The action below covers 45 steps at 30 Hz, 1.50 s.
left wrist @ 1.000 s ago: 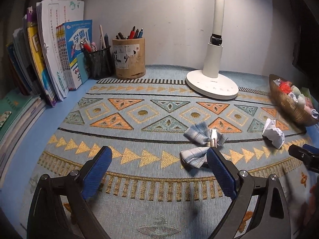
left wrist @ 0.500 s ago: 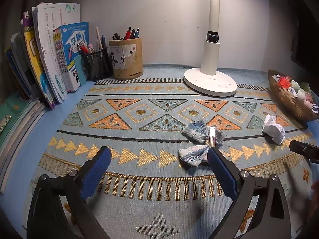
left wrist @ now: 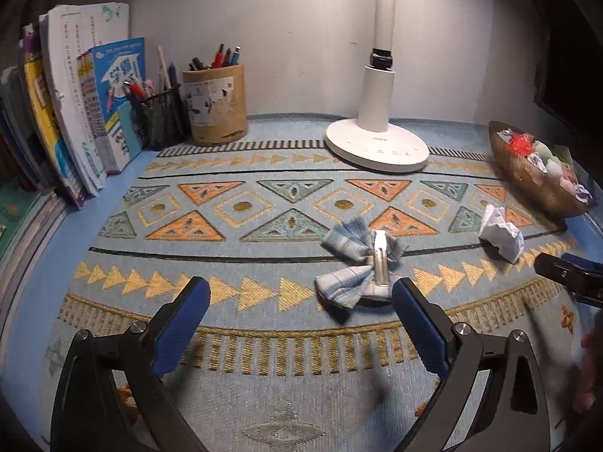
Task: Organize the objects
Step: 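Grasp the plaid bow clip with the left tool while the right grasps the crumpled paper, then carry the bow clip and crumpled paper into the bowl and open both tools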
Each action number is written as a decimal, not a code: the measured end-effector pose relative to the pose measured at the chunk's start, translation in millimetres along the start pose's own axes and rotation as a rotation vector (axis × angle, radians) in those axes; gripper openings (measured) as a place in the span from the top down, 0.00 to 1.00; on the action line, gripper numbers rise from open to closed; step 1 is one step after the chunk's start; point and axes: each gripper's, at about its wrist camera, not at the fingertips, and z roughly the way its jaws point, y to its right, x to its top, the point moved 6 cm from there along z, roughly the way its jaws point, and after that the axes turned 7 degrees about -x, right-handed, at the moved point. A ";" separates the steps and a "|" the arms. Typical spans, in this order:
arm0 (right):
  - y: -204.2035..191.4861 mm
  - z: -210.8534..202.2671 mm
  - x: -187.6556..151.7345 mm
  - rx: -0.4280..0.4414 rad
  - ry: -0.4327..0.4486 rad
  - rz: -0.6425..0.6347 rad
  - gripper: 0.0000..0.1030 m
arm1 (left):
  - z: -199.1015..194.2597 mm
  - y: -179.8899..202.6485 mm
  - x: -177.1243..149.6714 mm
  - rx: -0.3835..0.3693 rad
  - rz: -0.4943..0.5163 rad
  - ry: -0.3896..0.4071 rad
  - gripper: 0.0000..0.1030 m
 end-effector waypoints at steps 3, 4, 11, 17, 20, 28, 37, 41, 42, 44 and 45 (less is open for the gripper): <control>-15.2 1.0 3.2 0.015 -0.017 -0.055 0.00 | 9.6 11.3 2.8 -0.107 -0.019 -0.064 0.06; -21.1 3.0 5.5 0.017 -0.031 -0.067 0.00 | 15.6 14.6 3.8 -0.146 -0.030 -0.099 0.06; -52.8 29.8 21.5 0.034 -0.108 -0.093 0.09 | 46.2 23.3 1.8 -0.162 -0.035 -0.180 0.27; -57.8 39.2 20.6 0.023 -0.070 -0.106 0.40 | 46.6 31.4 1.5 -0.129 0.028 -0.159 0.61; -60.5 36.8 20.5 0.041 -0.059 -0.114 0.47 | 45.6 35.4 0.9 -0.130 0.046 -0.153 0.75; -55.1 18.2 23.2 0.098 0.008 -0.089 0.47 | 33.8 34.2 7.4 -0.162 0.023 -0.109 0.81; 4.5 -57.4 52.0 0.062 0.187 -0.053 0.47 | -6.8 88.7 70.9 -0.271 0.067 0.023 0.81; 60.2 -91.0 82.3 -0.037 0.274 0.000 0.47 | -6.6 144.2 113.5 -0.323 0.131 0.070 0.81; 77.2 -94.7 90.1 -0.064 0.282 0.020 0.47 | -3.9 158.3 122.8 -0.334 0.144 0.079 0.81; 108.2 -97.4 105.9 -0.105 0.292 0.058 0.47 | 3.4 186.6 138.5 -0.372 0.163 0.088 0.81; 124.8 -97.8 113.6 -0.125 0.295 0.080 0.47 | 8.1 201.0 145.0 -0.391 0.175 0.091 0.81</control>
